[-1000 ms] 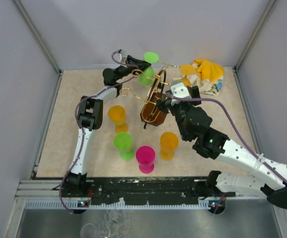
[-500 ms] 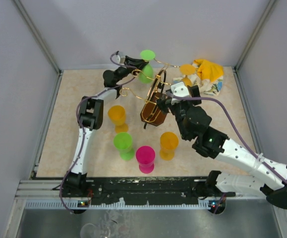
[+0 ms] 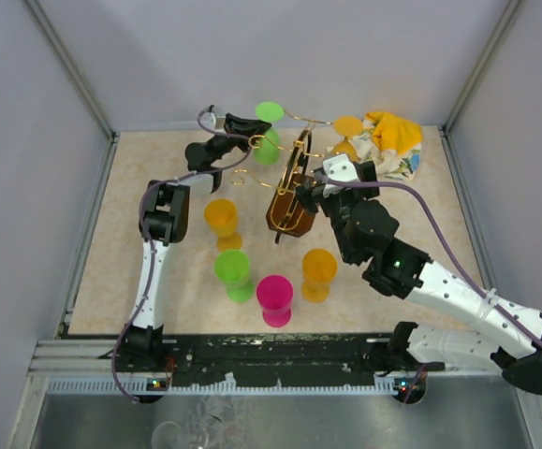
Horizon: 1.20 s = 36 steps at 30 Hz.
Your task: Place the wine glass upside down on the wine glass rack
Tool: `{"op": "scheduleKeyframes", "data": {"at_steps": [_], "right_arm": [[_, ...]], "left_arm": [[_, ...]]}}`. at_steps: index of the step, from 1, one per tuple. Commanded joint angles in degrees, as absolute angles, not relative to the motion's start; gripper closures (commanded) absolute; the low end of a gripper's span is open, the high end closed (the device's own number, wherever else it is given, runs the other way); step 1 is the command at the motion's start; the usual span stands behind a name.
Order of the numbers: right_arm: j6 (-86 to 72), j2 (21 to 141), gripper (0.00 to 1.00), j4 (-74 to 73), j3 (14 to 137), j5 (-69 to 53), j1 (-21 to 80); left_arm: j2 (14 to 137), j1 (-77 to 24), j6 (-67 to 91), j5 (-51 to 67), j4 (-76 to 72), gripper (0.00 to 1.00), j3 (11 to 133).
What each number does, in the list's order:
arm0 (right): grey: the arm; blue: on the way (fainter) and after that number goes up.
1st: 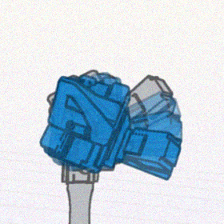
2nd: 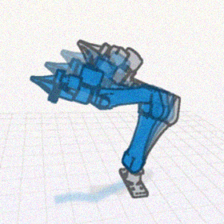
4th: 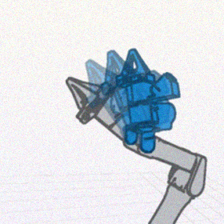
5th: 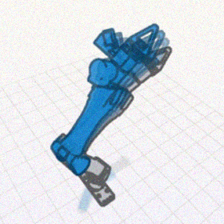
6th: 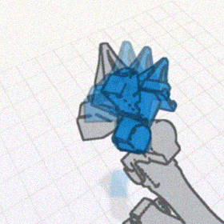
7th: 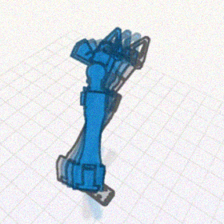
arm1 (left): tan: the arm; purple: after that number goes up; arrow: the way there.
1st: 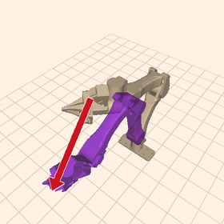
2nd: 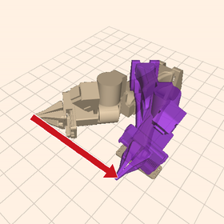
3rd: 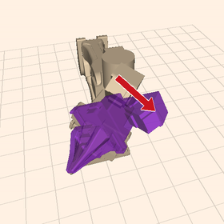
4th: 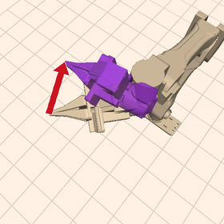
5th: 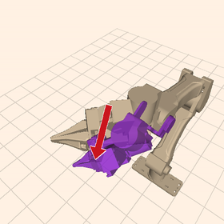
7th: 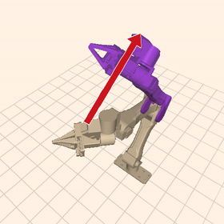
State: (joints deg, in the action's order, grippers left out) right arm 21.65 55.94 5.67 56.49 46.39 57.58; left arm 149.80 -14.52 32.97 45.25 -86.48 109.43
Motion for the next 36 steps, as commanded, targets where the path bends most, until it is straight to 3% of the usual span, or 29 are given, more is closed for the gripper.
{"op": "scheduleKeyframes", "data": {"at_steps": [1,10,16,19,23,30,36], "right_arm": [[20.7,55.92,0.01,6.33,57.87,46.2,57.06],[20.32,56.24,0.01,6.08,57.42,46.11,56.65],[19.73,56.06,0.01,5.46,57.45,45.88,56.47],[19.24,56.07,0.01,5.24,57.33,45.58,56.34],[18.58,56.14,0.01,4.71,57.44,45.31,56.34],[17.92,55.41,0.01,3.83,57.34,45.44,56.35],[17.53,55.13,0.01,3.62,57.02,45.53,56.34]], "left_arm": [[147.42,-14.51,34.54,49.17,-91.93,1.0,108.9],[145.06,-16.99,32.14,54.06,-91.76,0.98,106.12],[144.33,-17.14,35.67,54.01,-95.97,0.82,104.46],[142.79,-17.13,35.04,53.6,-96.41,0.64,101.72],[141.37,-16.81,33.86,52.56,-96.18,0.49,99.12],[141.87,-13.58,40.38,47.77,-102.34,0.35,96.62],[137.98,-10.54,38.72,47.05,-102.57,0.32,91.08]]}}
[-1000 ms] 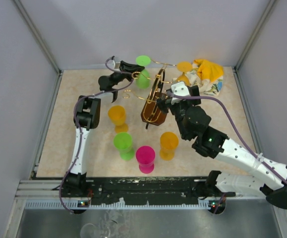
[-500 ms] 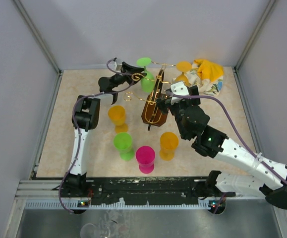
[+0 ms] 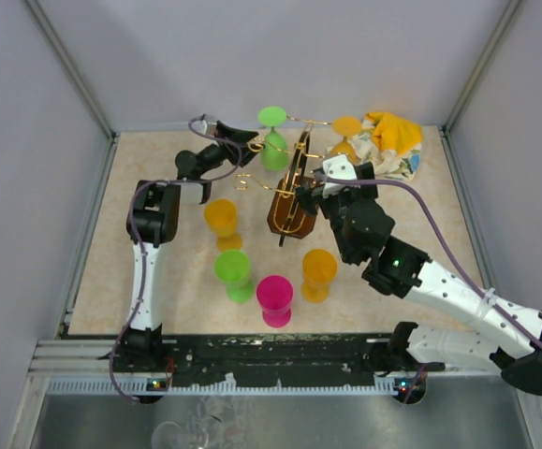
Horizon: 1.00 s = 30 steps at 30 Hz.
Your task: Place the wine glass upside down on the wine glass rack
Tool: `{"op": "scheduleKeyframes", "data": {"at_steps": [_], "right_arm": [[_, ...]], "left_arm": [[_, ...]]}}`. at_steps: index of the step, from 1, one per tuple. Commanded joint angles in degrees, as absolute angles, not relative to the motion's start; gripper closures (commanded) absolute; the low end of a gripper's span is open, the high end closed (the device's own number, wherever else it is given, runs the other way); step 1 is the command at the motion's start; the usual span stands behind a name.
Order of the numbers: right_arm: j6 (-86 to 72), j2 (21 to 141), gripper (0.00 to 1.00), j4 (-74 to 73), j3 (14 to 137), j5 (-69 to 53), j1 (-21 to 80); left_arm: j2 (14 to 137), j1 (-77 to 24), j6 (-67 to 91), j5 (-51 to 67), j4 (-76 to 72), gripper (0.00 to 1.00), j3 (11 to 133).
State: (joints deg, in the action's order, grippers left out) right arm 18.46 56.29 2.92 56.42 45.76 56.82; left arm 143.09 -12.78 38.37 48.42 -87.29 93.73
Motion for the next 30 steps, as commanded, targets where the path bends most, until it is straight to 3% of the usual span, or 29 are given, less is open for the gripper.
{"op": "scheduleKeyframes", "data": {"at_steps": [1,7,11,21,30], "right_arm": [[17.44,55.11,0.01,3.6,56.97,45.53,56.34],[16.68,54.7,0.01,2.24,57.31,45.66,56.25],[14.99,54.26,0.01,-0.54,58.47,45.88,56.25],[6.76,52.27,0.01,-14.92,64.81,45.25,56.07],[-1.7,51.25,0.03,-25.8,68.81,40.96,56.08]], "left_arm": [[137.26,-9.99,38.5,46.81,-102.61,0.32,90.1],[132.44,-7.21,36.45,45.59,-101.05,0.32,84.57],[126.07,-6.6,28.82,43.22,-92.14,0.32,78.57],[107.43,-6.59,12.21,28.3,-57.08,0.34,69.45],[95.77,-10.17,2.68,15.45,-22.01,0.36,73.91]]}}
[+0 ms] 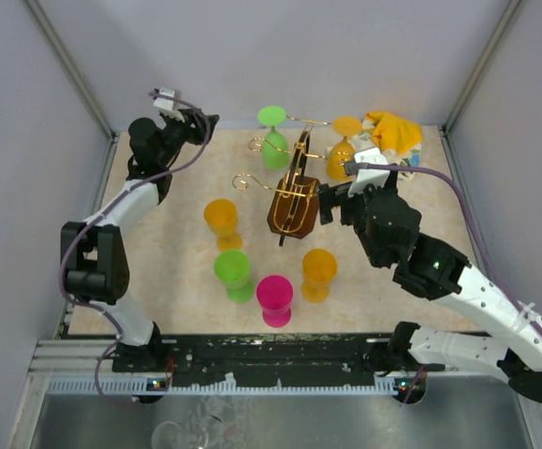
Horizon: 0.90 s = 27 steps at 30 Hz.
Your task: Place the wine glass upside down on the wine glass rack
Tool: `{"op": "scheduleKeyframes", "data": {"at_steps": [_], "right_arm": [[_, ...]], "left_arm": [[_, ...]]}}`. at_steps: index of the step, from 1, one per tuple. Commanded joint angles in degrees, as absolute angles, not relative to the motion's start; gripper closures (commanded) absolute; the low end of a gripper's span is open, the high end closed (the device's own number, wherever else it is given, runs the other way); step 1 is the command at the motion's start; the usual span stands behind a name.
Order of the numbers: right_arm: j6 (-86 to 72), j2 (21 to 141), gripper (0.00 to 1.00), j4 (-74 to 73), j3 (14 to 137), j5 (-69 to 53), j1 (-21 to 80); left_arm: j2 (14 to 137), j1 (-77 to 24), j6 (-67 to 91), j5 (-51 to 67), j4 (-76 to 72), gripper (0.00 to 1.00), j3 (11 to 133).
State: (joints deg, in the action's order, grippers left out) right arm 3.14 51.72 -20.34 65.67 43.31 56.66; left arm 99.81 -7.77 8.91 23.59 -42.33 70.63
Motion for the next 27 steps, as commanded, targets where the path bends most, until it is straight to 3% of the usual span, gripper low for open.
{"op": "scheduleKeyframes", "data": {"at_steps": [1,4,11,20,27], "right_arm": [[-2.44,51.55,0.03,-26.8,69.35,40.51,56.05],[-4.39,53.34,0.04,-29.9,71.63,38.43,56.1],[-10.54,58.74,0.12,-44.51,80.7,35.63,56.07],[-23.08,50.85,0.1,-50.92,68.42,30.06,55.96],[-30.58,49.31,0.15,-51.24,59.65,23.96,55.99]], "left_arm": [[94.93,-10.98,1.92,12.22,-17.06,0.36,75.71],[92.48,-13.05,1.15,7.15,-5.15,0.36,78.31],[84.31,-17.72,2.14,0.13,3.82,0.38,75.83],[78.42,-19.03,6.41,-0.44,11.43,0.39,77.88],[76.68,-19.89,7.31,0.09,11.92,0.37,78.31]]}}
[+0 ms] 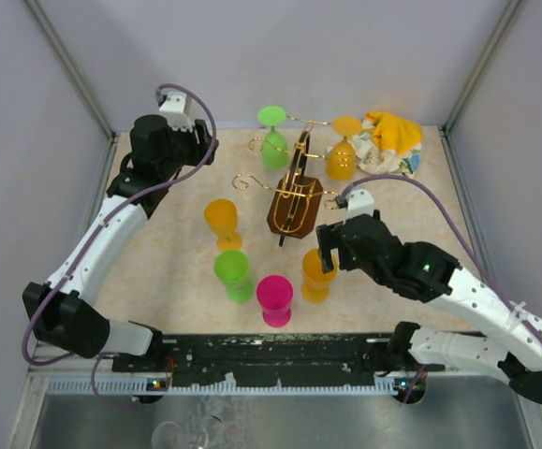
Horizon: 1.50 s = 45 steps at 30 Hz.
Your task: Place the wine glass upside down on the wine glass rack
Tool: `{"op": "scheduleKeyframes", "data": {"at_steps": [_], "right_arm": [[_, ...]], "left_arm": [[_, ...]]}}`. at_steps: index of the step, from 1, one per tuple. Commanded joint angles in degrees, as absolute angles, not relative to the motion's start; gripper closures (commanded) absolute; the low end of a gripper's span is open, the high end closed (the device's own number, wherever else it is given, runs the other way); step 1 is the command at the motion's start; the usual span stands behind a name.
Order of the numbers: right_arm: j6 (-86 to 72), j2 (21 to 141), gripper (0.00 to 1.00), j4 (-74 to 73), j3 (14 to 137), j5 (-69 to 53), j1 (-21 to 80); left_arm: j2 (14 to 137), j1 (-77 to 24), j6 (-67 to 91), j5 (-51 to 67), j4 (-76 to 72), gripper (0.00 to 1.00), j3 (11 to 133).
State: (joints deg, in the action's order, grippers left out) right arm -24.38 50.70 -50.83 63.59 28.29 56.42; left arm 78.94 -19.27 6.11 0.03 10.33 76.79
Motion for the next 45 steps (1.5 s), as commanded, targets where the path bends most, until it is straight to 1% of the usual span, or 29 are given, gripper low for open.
{"op": "scheduleKeyframes", "data": {"at_steps": [1,5,10,12,15,18,22,25,31,37,41,45], "right_arm": [[-31.34,48.66,0.16,-50.76,58.2,23.51,55.99],[-32.96,48.26,0.2,-49.94,53.82,23.13,55.99],[-32.83,50.05,0.27,-49.22,51.58,23.98,55.99],[-32.7,50.54,0.31,-48.19,50.81,23.9,55.99],[-32.79,50.96,0.4,-47.5,50.06,23.88,55.99],[-33.31,50.85,0.54,-47.69,49.35,24.35,55.99],[-34.26,49.92,0.82,-49.09,49.16,25.66,55.99],[-35.86,48.73,0.99,-52.01,49.92,28.44,56.01],[-41.79,44.61,1.0,-59.26,51.3,34.91,54.85],[-47.98,43.12,1.0,-66.85,56.53,41.79,51.02],[-49.0,44.68,1.0,-70.39,62.21,47.24,50.52],[-48.48,48.06,1.0,-76.3,70.43,56.62,50.45]], "left_arm": [[76.38,-20.0,7.36,0.01,11.82,0.37,78.31],[75.77,-20.35,7.63,0.0,11.65,0.37,78.36],[75.9,-20.73,7.74,-0.26,11.54,0.37,78.11],[75.98,-20.83,7.81,-0.31,11.56,0.37,77.96],[76.0,-21.08,7.74,-0.5,11.5,0.37,77.88],[76.11,-21.18,7.74,-0.54,11.3,0.37,77.95],[76.29,-21.38,7.87,-0.38,11.02,0.37,78.09],[76.12,-21.58,8.47,-0.04,10.62,0.37,78.13],[77.74,-22.19,9.09,1.58,10.63,0.37,80.92],[80.55,-22.68,10.84,0.35,12.23,0.37,85.07],[79.97,-22.8,10.92,-1.91,12.63,0.36,86.02],[79.4,-22.84,11.25,-1.96,12.96,0.36,86.05]]}}
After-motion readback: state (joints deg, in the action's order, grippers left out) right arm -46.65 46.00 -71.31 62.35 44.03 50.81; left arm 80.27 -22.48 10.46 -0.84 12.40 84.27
